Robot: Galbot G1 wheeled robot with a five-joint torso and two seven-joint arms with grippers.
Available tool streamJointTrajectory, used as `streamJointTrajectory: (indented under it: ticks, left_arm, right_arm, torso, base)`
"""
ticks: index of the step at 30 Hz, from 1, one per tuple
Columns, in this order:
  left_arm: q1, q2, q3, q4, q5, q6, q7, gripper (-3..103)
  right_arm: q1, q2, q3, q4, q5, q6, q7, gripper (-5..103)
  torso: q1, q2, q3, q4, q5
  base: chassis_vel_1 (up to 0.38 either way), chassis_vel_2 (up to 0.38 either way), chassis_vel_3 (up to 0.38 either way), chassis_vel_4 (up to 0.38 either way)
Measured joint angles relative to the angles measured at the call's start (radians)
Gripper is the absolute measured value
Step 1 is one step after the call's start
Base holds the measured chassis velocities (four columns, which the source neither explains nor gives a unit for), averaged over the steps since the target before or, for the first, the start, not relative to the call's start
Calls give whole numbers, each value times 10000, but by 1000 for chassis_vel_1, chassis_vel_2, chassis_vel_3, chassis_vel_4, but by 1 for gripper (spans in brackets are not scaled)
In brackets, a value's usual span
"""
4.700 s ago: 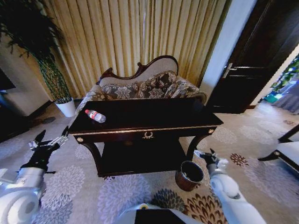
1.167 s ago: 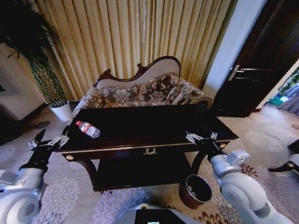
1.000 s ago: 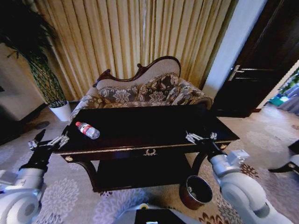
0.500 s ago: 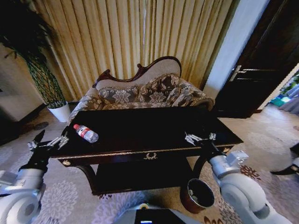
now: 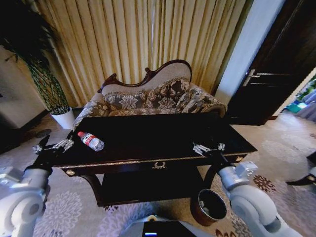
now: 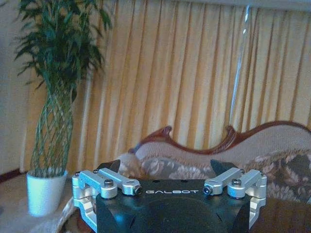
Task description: Move to the front of the table and place the trash on the table into the trash bin.
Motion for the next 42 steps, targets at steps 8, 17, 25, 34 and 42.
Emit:
streamJointTrajectory:
  ticks: [8, 17, 25, 34, 42]
  left_arm:
    - [-515, 720, 31, 627, -986, 840, -1166, 100]
    - [-1323, 1612, 294, 796, -2494, 1493, -2201, 100]
    - [-2234, 2355, 773, 542, -4566, 2066, -3478, 100]
    - [-2849, 2660, 932, 247, -7830, 2852, -6208, 100]
    - [-3302, 2878, 997, 432, -9481, 2807, -7273, 100]
  right_arm:
    - [35, 30, -91, -124, -75, 10, 8, 100]
    - [46, 120, -251, -267, -251, 38, 14, 100]
    - [-9, 293, -417, -342, -461, 187, 13, 100]
    - [72, 302, -658, -463, -589, 190, 10, 100]
    - [174, 378, -947, -629, -716, 190, 8, 100]
  torso:
    - [0, -1, 0, 1, -1]
    - [1, -2, 0, 1, 0]
    - [0, -2, 0, -1, 2]
    - [0, -2, 0, 3, 1]
    - [1, -2, 0, 2, 1]
  base:
    - [0, 0, 0, 0]
    - [0, 0, 0, 0]
    - [0, 0, 0, 0]
    - [0, 0, 0, 0]
    - [0, 0, 0, 0]
